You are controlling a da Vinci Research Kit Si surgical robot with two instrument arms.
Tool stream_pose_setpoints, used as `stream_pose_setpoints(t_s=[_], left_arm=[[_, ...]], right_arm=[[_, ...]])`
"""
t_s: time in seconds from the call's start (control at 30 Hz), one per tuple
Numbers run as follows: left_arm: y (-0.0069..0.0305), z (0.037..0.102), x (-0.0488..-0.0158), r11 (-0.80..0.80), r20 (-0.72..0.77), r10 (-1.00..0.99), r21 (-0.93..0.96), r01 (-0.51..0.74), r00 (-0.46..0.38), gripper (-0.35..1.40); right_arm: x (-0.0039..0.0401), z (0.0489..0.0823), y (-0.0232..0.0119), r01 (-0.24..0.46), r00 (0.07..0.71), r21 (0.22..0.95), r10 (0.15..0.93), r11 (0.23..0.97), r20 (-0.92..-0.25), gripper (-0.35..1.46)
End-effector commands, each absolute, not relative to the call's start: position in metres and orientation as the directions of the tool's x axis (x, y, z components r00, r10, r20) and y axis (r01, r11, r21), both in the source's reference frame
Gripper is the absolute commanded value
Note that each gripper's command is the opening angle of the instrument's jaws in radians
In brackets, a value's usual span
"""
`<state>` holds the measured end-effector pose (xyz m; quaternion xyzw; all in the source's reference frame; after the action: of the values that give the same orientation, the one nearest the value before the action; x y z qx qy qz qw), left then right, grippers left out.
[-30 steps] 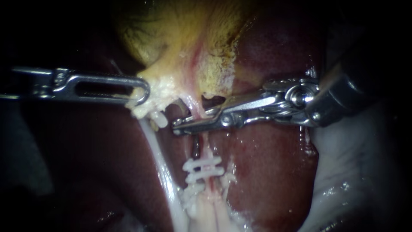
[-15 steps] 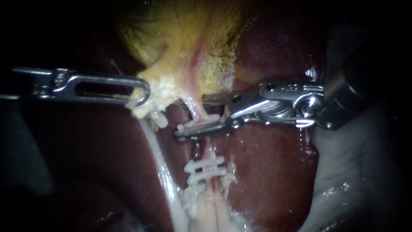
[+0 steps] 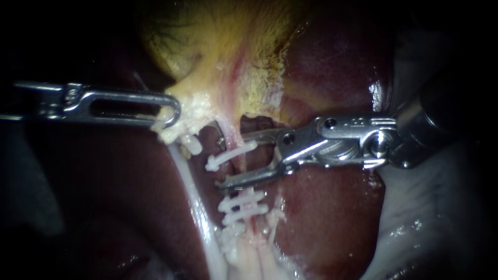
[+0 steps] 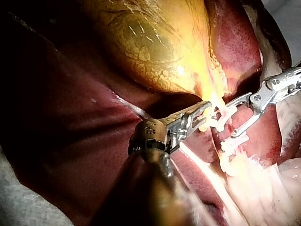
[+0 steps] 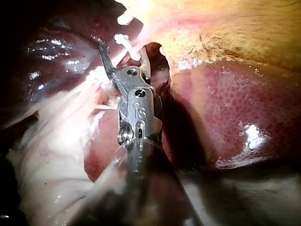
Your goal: Going back third clip right tube
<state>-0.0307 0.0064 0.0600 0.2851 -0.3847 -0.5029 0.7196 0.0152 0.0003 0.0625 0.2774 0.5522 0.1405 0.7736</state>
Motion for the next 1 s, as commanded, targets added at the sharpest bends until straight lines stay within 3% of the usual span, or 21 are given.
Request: stream_pose_setpoints(t_s=[0.03,0.43,0.77,1.0], left_arm=[[0.0063,0.06,-0.0307,0.332,0.267,-0.943,0.797,0.505,0.198,-0.35],[0.0062,0.0601,-0.0307,0.333,0.268,-0.943,0.796,0.505,0.198,-0.35],[0.0062,0.0602,-0.0307,0.333,0.268,-0.943,0.796,0.505,0.198,-0.35],[0.0061,0.0603,-0.0308,0.333,0.269,-0.943,0.796,0.506,0.198,-0.35]], right_arm=[[0.0151,0.0625,0.0004,0.093,0.351,0.581,0.52,0.808,-0.779,0.5],[0.0111,0.0637,0.002,0.07,0.351,0.539,0.485,0.839,-0.801,0.5],[0.006,0.0611,0.0022,0.107,0.346,0.446,0.387,0.889,-0.855,0.5],[0.0038,0.0596,0.0021,0.114,0.345,0.427,0.367,0.897,-0.864,0.5]])
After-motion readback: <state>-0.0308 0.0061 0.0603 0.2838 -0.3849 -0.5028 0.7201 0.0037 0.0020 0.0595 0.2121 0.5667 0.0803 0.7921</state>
